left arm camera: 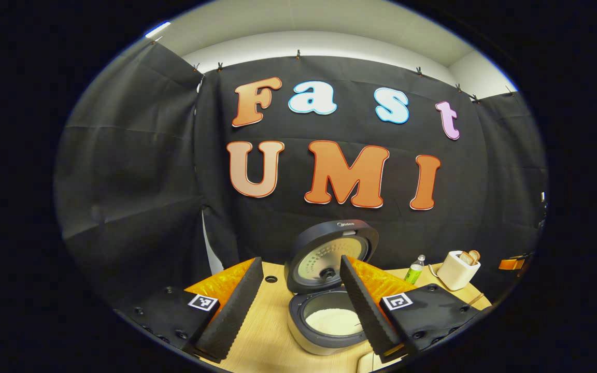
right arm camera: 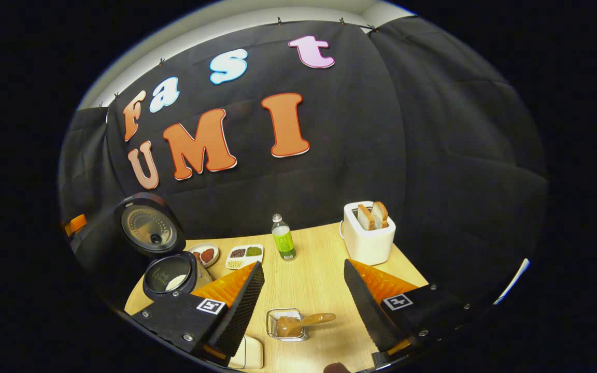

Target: Close the left gripper, press the button to open the rice cooker; take a wooden spoon from the chopstick holder with the right hand, scoop a spoonful of rice and pour it into the rice cooker, then put the wooden spoon back into the chopstick holder.

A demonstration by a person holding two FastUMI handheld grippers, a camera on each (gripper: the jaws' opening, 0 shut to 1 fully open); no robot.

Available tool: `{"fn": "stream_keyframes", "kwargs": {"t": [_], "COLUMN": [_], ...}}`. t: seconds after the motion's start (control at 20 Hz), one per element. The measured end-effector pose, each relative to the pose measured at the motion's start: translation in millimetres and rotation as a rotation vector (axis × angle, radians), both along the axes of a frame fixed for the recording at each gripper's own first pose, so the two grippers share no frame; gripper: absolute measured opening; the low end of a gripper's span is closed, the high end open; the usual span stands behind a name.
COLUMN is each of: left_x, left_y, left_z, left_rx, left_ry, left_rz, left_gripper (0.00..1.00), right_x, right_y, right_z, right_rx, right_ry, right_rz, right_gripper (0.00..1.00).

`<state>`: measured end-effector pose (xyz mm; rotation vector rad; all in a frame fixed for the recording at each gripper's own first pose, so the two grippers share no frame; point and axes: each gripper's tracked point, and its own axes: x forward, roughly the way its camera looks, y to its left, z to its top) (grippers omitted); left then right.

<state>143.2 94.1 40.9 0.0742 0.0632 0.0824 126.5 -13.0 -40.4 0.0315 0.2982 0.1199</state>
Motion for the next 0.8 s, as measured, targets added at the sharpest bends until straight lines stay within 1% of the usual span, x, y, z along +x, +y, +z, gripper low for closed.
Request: {"fn": "stream_keyframes", "kwargs": {"t": [0.15, 0.2, 0.25, 0.3, 0.35, 0.45, 0.55, 0.8], "left_x": [47, 64, 80, 97, 113, 142, 168, 209], "left_y": [-23, -32, -37, -42, -47, -56, -63, -55], "left_z": [16, 21, 24, 28, 29, 28, 20, 2], "left_rx": [-0.007, -0.005, 0.005, 0.013, 0.024, 0.068, 0.095, 0.082], "left_ry": [0.008, 0.013, 0.018, 0.026, 0.035, 0.053, 0.081, 0.128], "left_rz": [-0.029, -0.042, -0.044, -0.051, -0.056, -0.061, -0.06, -0.018], "left_gripper": [0.97, 0.99, 0.97, 0.97, 0.97, 0.98, 0.98, 0.97], "right_x": [-6, -10, -13, -16, -18, -18, -21, -26], "right_y": [-9, -13, -18, -20, -23, -36, -40, -46], "right_z": [31, 38, 43, 49, 52, 53, 53, 55], "right_rx": [0.004, 0.0, -0.005, -0.011, -0.027, -0.077, -0.101, -0.099], "right_ry": [-0.055, -0.067, -0.077, -0.088, -0.101, -0.11, -0.107, -0.105], "right_rz": [-0.014, -0.02, -0.025, -0.026, -0.025, -0.054, -0.065, -0.075], "right_gripper": [0.95, 0.95, 0.94, 0.95, 0.95, 0.95, 0.95, 0.95]}}
